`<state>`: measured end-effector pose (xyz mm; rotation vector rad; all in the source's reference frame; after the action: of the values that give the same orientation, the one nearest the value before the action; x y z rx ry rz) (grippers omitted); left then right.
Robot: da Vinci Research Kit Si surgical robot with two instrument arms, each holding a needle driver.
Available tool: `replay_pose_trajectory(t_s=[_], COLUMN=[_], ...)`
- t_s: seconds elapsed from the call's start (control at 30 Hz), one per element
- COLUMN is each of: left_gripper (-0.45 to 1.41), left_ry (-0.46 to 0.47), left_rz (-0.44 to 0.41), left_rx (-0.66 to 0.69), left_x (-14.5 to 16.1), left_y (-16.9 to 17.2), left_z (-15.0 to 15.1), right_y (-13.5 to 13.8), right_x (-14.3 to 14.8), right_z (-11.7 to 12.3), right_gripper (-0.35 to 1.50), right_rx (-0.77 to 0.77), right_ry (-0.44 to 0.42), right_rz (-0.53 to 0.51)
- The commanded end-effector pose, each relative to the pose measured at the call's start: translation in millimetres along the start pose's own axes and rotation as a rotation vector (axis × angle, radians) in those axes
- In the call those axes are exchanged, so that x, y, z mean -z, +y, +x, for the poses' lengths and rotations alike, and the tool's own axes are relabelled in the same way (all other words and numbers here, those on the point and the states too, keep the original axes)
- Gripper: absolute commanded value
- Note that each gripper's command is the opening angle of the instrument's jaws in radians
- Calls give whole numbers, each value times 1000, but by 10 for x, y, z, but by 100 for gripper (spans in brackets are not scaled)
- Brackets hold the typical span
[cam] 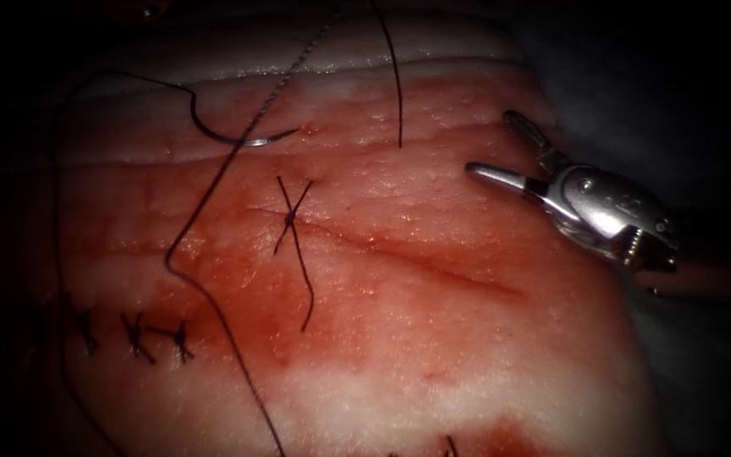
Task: Wound Closure
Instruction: Set the suture down onto the skin with the left gripper.
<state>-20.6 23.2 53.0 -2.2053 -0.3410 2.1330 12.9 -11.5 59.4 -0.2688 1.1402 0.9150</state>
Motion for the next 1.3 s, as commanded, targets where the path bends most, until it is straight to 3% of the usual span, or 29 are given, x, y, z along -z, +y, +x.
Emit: replay_pose_trajectory(t_s=[0.03, 0.27, 0.53, 0.7, 0.87, 0.9, 1.07, 1.1, 1.17, 1.27, 1.3], left_gripper=[-45, -45, -45, -45, -45, -38, -45, -37, 0, 108, 108], left_ry=[2, -49, -127, -108, -87, -86, -95, -107, -118, -121, -121], left_rz=[5, 79, 126, 80, -27, -40, -99, -110, -128, -160, -160], left_rx=[4, -32, -71, -107, -4, 8, 53, 62, 74, 108, 108], left_x=[-14, -104, -162, -191, -227, -233, -254, -259, -267, -273, -273], left_y=[-8, -12, -21, -30, -22, -18, -1, 6, 16, 34, 34], left_z=[-6, -45, -111, -151, -196, -204, -237, -245, -254, -260, -260], right_y=[15, 73, 125, 142, 153, 154, 155, 155, 156, 156, 156], right_x=[2, 48, 93, 109, 114, 114, 111, 110, 107, 101, 101], right_z=[4, 33, 63, 74, 77, 78, 82, 84, 87, 95, 95], right_gripper=[108, 115, 116, 116, 116, 118, 126, 126, 130, 136, 136], right_rx=[-2, -5, 19, 31, 42, 42, 39, 38, 36, 31, 31], right_ry=[10, 40, 31, 40, 25, 25, 21, 21, 21, 17, 17], right_rz=[-22, -74, -123, -155, -182, -182, -186, -182, -177, -177, -177])
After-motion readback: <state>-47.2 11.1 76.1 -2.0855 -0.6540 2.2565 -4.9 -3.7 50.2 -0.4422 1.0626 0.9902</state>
